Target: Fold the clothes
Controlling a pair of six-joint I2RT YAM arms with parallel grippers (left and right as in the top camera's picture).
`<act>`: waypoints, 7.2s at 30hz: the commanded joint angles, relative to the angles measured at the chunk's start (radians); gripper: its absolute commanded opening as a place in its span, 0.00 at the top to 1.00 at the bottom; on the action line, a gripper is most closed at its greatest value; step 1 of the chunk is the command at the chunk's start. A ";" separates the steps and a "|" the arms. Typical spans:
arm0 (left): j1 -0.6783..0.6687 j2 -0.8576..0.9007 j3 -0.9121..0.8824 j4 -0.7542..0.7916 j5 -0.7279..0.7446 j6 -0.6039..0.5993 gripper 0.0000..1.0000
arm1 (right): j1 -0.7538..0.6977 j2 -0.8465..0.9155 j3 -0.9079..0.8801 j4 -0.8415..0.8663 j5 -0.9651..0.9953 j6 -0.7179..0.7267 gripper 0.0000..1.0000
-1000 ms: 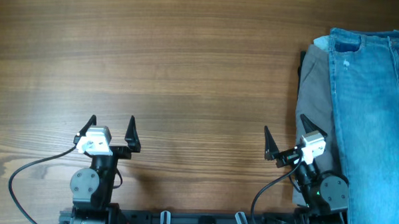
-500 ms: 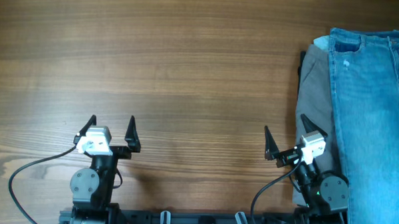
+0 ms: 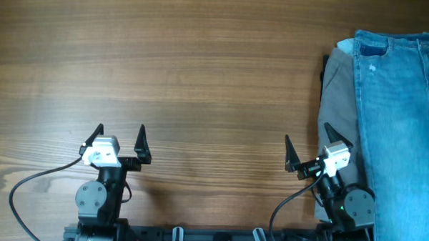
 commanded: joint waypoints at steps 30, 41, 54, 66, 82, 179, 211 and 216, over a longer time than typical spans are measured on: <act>0.008 0.618 0.784 -0.400 0.175 -0.040 0.00 | 0.001 0.615 0.766 -0.570 -0.105 0.093 0.00; 0.008 1.182 1.220 -0.796 0.235 -0.026 0.00 | 0.000 1.275 1.101 -0.734 -0.243 0.296 0.00; 0.008 1.190 1.220 -0.773 0.272 -0.029 0.00 | -0.236 1.716 1.492 -0.602 0.389 0.338 0.00; 0.008 1.191 1.220 -0.772 0.272 -0.029 0.04 | -0.423 2.002 1.491 -0.582 0.223 0.180 0.41; 0.007 1.191 1.220 -0.772 0.273 -0.029 0.03 | -0.428 2.086 1.492 -0.590 0.426 0.185 0.67; 0.595 2.089 1.547 -0.633 0.758 0.103 0.71 | 0.116 1.498 1.778 -1.370 0.160 0.495 0.17; 0.595 2.264 1.501 -0.472 0.219 -0.106 0.78 | 0.116 1.501 1.761 -1.366 0.181 0.520 0.13; 0.612 2.217 1.537 -0.499 0.413 -0.072 0.59 | 0.116 1.577 1.728 -1.331 0.182 0.488 0.19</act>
